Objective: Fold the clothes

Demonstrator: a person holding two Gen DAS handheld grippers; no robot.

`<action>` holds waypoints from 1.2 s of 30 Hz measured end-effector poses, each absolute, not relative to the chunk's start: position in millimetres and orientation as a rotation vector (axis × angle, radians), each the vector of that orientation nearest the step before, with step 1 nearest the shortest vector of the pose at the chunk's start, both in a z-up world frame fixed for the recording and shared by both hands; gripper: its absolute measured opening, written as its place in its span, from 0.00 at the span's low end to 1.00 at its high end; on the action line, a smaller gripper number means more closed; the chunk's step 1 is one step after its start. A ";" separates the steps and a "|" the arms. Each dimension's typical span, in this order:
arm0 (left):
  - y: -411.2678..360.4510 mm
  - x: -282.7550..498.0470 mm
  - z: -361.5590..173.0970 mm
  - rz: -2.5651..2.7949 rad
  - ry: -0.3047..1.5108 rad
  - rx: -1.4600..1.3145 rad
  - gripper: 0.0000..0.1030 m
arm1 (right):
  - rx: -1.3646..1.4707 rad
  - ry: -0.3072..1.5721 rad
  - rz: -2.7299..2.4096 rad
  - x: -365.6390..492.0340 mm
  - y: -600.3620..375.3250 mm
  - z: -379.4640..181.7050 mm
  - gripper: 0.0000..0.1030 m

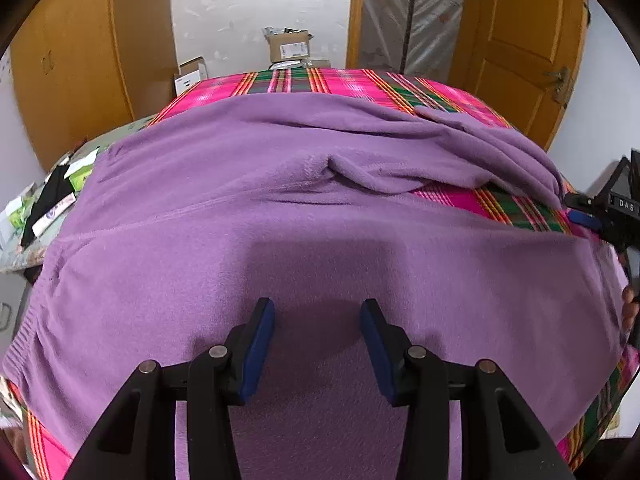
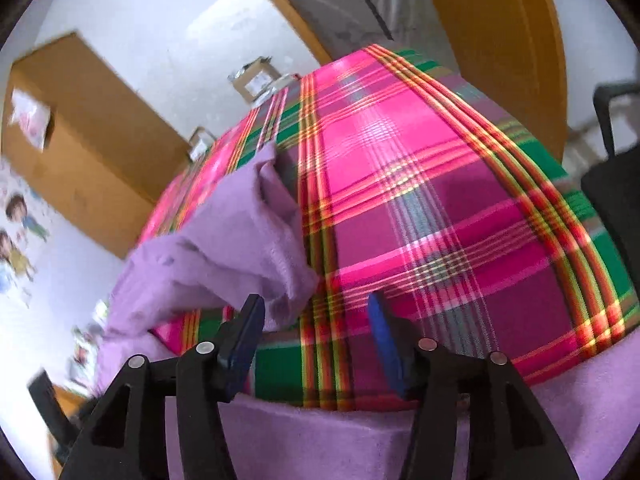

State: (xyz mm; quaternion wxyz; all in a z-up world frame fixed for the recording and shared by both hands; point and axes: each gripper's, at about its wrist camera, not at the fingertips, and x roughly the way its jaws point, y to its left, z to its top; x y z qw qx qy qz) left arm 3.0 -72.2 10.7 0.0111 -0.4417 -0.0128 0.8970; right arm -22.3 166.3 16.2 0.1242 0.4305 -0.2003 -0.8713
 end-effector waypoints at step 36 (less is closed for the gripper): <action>-81.9 -26.3 9.0 2.831 -0.047 -1.386 0.44 | 1.162 -0.190 -2.604 -92.1 155.7 58.6 0.09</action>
